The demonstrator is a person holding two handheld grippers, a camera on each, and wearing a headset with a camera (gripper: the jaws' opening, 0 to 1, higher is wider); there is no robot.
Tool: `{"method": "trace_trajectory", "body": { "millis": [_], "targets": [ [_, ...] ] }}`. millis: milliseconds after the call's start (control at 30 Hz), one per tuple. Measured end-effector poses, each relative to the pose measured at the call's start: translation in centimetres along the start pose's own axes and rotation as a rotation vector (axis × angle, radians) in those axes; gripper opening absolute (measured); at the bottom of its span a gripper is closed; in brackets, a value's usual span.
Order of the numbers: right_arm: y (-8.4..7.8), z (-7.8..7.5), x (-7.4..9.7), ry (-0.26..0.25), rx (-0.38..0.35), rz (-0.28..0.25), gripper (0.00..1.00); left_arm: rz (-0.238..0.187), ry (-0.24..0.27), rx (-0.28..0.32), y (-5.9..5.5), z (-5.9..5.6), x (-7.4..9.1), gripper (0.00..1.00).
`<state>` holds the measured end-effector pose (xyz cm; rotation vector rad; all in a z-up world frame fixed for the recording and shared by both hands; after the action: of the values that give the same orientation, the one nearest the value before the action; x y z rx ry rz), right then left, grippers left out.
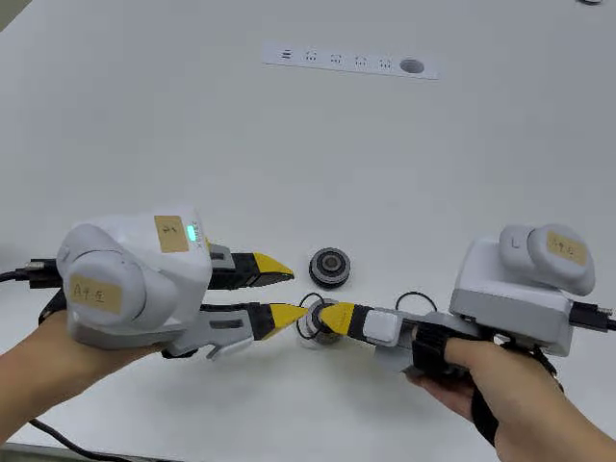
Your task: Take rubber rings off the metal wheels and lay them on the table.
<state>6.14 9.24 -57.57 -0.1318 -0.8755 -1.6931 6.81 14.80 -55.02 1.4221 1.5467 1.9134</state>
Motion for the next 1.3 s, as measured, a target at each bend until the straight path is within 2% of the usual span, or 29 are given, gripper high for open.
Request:
{"method": "trace_trajectory", "body": {
  "millis": [200,367,500,767,900,1133,1300],
  "targets": [
    [0.9,0.4,0.8,0.008,-0.002,-0.027,0.02,-0.034,0.020,0.011,0.8,0.2,0.5,0.22],
    [1.6,-0.2,1.8,-0.008,-0.006,-0.056,0.02,-0.052,0.038,0.022,1.2,0.4,0.7,0.24],
    [2.2,-1.1,2.7,-0.024,-0.024,-0.079,0.02,-0.066,0.048,0.060,1.5,0.5,1.0,0.25],
    [3.3,-3.1,4.9,-0.072,-0.067,-0.145,0.02,-0.082,0.066,0.081,1.8,0.9,1.6,0.27],
    [3.6,-4.1,5.8,-0.095,-0.083,-0.170,0.02,-0.067,0.056,0.078,1.7,0.8,1.8,0.27],
    [3.4,-5.9,6.8,-0.140,-0.111,-0.187,0.02,-0.080,0.063,0.099,1.9,1.0,2.2,0.27],
    [2.6,-7.3,6.7,-0.178,-0.131,-0.170,0.02,-0.074,0.058,0.096,1.9,0.6,2.0,0.27]
  ]
}}
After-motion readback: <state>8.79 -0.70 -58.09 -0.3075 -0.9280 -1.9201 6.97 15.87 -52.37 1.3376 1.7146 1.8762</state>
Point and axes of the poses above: the centre of the closed fingertips' face, and the gripper's own axes: x roughly backward along the fingers, z roughly to its left, y roughly out of its top, the point moved 2 cm from there along x, roughly backward along the fingers, and after that the axes turned 8 degrees about x, right-handed, at the moved point
